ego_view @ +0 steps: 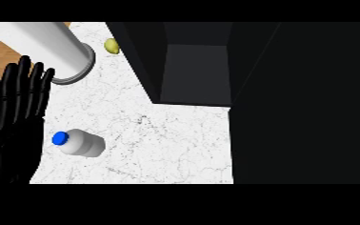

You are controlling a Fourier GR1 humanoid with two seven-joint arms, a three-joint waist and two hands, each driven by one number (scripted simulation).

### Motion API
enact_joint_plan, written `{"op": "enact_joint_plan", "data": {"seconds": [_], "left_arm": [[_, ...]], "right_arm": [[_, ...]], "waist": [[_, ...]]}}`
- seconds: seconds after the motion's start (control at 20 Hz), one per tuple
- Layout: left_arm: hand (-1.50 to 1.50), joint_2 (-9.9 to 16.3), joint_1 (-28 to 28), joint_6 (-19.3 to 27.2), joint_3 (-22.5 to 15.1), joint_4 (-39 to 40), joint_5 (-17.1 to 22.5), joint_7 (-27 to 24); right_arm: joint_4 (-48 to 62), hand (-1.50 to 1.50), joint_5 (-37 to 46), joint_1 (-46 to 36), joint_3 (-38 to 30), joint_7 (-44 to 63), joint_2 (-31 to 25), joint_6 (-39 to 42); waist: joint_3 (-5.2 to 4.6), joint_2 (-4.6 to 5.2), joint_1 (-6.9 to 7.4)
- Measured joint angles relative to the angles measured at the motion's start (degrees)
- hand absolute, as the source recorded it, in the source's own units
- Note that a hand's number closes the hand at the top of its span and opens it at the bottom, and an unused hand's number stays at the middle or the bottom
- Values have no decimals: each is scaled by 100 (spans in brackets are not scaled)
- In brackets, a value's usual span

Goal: Pick up the bottled water, place it into the cabinet and close the cabinet

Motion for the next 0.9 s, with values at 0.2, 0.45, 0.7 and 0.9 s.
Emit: {"op": "enact_joint_plan", "data": {"seconds": [0.2, 0.45, 0.7, 0.9], "left_arm": [[-150, 469, 181, -736, 461, -135, 908, -112], [-150, 1030, 729, -1882, 749, 121, 2286, 24], [-150, 1660, 1379, -2751, 1381, 248, 3658, 332], [-150, 1889, 1785, -3159, 1793, 177, 4254, 502]], "right_arm": [[-9, -150, -162, 97, 24, -157, 130, 25], [-288, -150, -687, 663, 148, 245, 217, 200], [-1036, -150, -1113, 1423, 326, 891, 152, 348], [-1671, -150, -1288, 2065, 415, 1102, 124, 455]], "waist": [[-97, -19, -164], [-144, -39, -252], [-151, -50, -286], [-148, -44, -307]]}}
